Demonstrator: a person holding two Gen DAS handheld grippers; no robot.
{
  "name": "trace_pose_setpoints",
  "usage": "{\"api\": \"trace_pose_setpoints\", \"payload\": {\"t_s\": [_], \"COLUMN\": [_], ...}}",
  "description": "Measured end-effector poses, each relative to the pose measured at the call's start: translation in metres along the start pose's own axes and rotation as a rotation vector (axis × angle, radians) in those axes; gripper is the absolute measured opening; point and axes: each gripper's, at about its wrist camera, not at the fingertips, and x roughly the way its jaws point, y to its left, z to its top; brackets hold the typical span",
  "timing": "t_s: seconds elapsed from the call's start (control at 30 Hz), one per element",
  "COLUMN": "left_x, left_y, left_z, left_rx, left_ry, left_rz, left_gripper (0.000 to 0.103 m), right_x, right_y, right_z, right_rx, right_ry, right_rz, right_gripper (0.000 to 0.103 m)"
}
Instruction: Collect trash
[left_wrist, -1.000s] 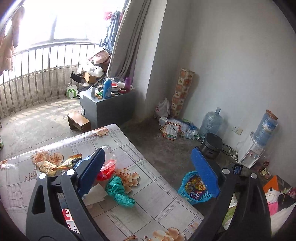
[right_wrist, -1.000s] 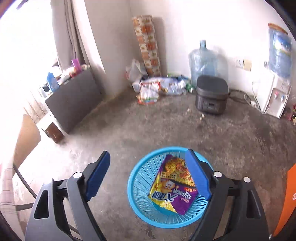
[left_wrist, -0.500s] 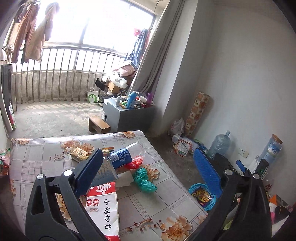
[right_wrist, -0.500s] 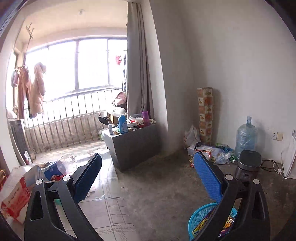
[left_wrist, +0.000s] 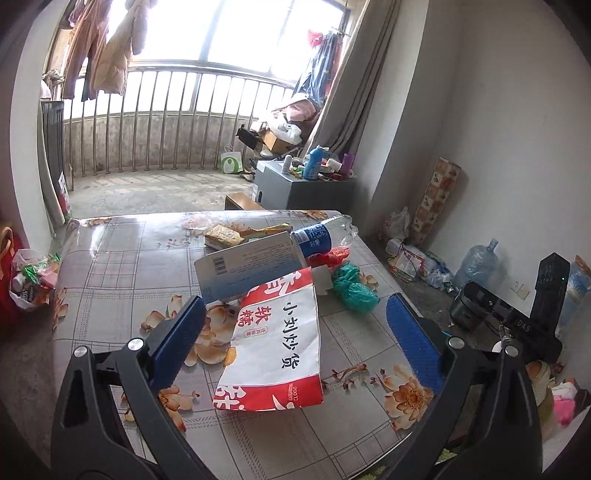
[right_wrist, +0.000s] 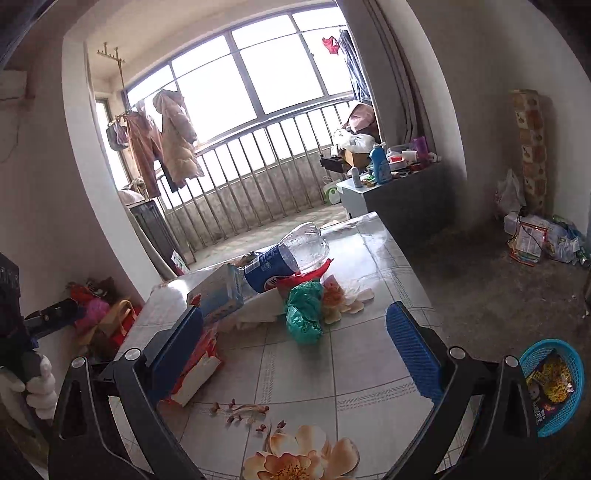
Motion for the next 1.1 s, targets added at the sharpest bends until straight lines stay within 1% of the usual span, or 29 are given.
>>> {"api": "trace_pose_setpoints", "payload": {"t_s": [0.07,0.2,0.27,0.3,0.33,0.4,0.47,0.53,0.63,0.73,0.8,0.87,0.97,1.07,1.1], "left_x": [0.005,0.012,0.016,0.019,0.021,0.027,0.035,0.042,0.052,0.063,0.067,0.067,0.061,0.058,0.058], "left_y": [0.0,-0.008,-0.009,-0.009,-0.01,-0.009,-0.007,-0.006,-0.007,-0.008,-0.008,-0.006,0.001,0.009,0.012], "left_z": [-0.013,-0.038,-0.051,-0.056,-0.062,-0.071,-0.079,-0.088,-0.098,-0.106,-0.109,-0.108,-0.103,-0.097,-0.096], "left_rx": [0.02,0.099,0.136,0.151,0.165,0.183,0.207,0.239,0.322,0.402,0.441,0.431,0.38,0.336,0.321], "left_ry": [0.021,0.058,0.082,0.095,0.111,0.133,0.158,0.177,0.193,0.192,0.184,0.188,0.178,0.171,0.169], "left_rz": [-0.006,0.0,0.004,0.008,0.013,0.022,0.036,0.066,0.145,0.216,0.236,0.206,0.149,0.133,0.129], "left_gripper": [0.094,0.093,0.089,0.083,0.079,0.077,0.073,0.069,0.065,0.063,0.06,0.056,0.051,0.048,0.044], "right_x": [0.01,0.028,0.041,0.05,0.058,0.074,0.088,0.102,0.119,0.137,0.148,0.159,0.176,0.192,0.197], "right_y": [0.006,0.012,0.014,0.012,0.015,0.021,0.029,0.036,0.044,0.049,0.051,0.054,0.059,0.065,0.067], "right_z": [-0.006,-0.018,-0.02,-0.018,-0.02,-0.023,-0.025,-0.026,-0.028,-0.033,-0.036,-0.039,-0.043,-0.046,-0.047], "right_rx": [0.028,0.068,0.097,0.111,0.126,0.144,0.154,0.162,0.18,0.206,0.23,0.249,0.278,0.291,0.297], "right_ry": [0.042,0.113,0.157,0.181,0.206,0.255,0.296,0.336,0.384,0.437,0.468,0.492,0.52,0.544,0.552], "right_rz": [0.037,0.081,0.122,0.143,0.165,0.207,0.241,0.268,0.295,0.317,0.334,0.349,0.371,0.387,0.388], "right_gripper": [0.096,0.087,0.082,0.078,0.076,0.07,0.067,0.062,0.058,0.055,0.054,0.054,0.054,0.054,0.054]}}
